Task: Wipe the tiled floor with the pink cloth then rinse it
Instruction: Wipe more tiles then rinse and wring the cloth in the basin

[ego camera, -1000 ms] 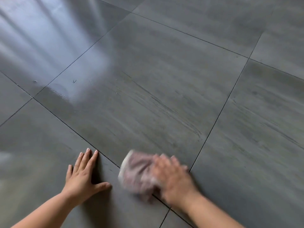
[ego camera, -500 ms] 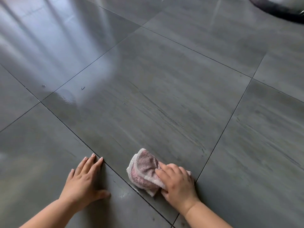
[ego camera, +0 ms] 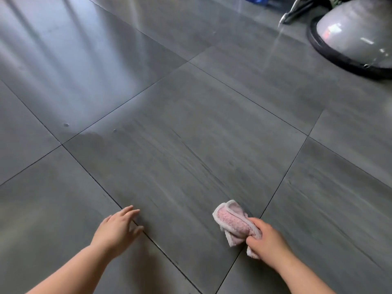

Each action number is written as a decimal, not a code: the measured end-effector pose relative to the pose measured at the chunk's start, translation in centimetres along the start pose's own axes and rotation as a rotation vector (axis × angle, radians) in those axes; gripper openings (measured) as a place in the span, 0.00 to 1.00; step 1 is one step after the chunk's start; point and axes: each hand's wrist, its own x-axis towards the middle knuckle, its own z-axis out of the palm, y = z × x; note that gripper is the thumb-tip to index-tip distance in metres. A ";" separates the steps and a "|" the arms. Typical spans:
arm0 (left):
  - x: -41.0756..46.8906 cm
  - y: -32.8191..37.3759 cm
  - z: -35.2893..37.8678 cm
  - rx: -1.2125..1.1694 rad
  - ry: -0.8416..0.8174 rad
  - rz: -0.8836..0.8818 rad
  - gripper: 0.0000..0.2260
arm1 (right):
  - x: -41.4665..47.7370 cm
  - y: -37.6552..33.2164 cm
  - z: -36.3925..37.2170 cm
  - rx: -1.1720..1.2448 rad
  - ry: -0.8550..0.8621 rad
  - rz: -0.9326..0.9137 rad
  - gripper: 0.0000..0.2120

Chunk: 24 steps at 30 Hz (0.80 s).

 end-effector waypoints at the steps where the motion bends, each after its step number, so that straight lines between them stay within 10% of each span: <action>1: -0.7 0.3 -0.7 -0.065 0.046 -0.039 0.21 | -1.0 -0.9 -0.7 0.103 0.035 0.034 0.16; 8: -10.1 4.6 -17.2 -0.690 0.167 -0.321 0.10 | -13.0 -11.0 -12.8 0.466 0.195 0.196 0.07; 17: -23.7 7.2 -39.7 -0.624 0.076 -0.307 0.09 | -25.8 -25.5 -27.1 0.533 0.170 0.289 0.06; 24: -19.1 10.5 -41.9 -0.599 0.127 -0.404 0.10 | -20.5 -26.6 -30.3 0.524 0.180 0.298 0.05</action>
